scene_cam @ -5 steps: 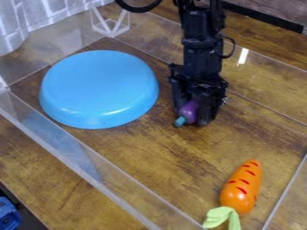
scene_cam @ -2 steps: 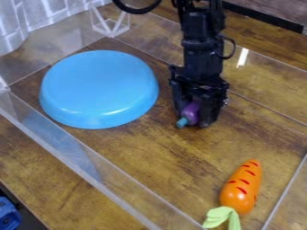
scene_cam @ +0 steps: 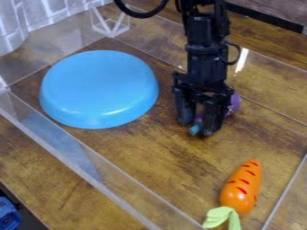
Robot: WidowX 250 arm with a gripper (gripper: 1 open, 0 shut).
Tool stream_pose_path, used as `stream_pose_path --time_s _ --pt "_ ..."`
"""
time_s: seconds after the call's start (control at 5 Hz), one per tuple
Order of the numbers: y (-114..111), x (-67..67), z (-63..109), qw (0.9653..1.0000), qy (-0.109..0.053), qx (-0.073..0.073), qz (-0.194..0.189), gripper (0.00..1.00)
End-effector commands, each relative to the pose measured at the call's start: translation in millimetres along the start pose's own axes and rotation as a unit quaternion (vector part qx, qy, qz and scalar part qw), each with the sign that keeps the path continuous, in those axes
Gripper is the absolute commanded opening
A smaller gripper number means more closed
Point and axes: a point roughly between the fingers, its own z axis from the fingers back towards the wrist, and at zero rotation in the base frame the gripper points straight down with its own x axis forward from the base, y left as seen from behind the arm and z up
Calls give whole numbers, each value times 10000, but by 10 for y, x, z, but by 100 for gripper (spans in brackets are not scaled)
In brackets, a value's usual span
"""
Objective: Remove the purple eggplant from the blue tray and put it on the table
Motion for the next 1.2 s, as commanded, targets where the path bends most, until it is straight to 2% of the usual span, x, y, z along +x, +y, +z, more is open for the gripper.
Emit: stream_pose_path --time_s 0.0,0.4,0.6,1.0 --pt "-176 -54 -84 9995 204 -37 -235 0" --pt "-205 -67 -168 9989 371 -47 -297 0" --pt "-197 -49 -113 9993 273 -24 -263 100" --pt "-185 -16 -7 9998 73 25 -196 100"
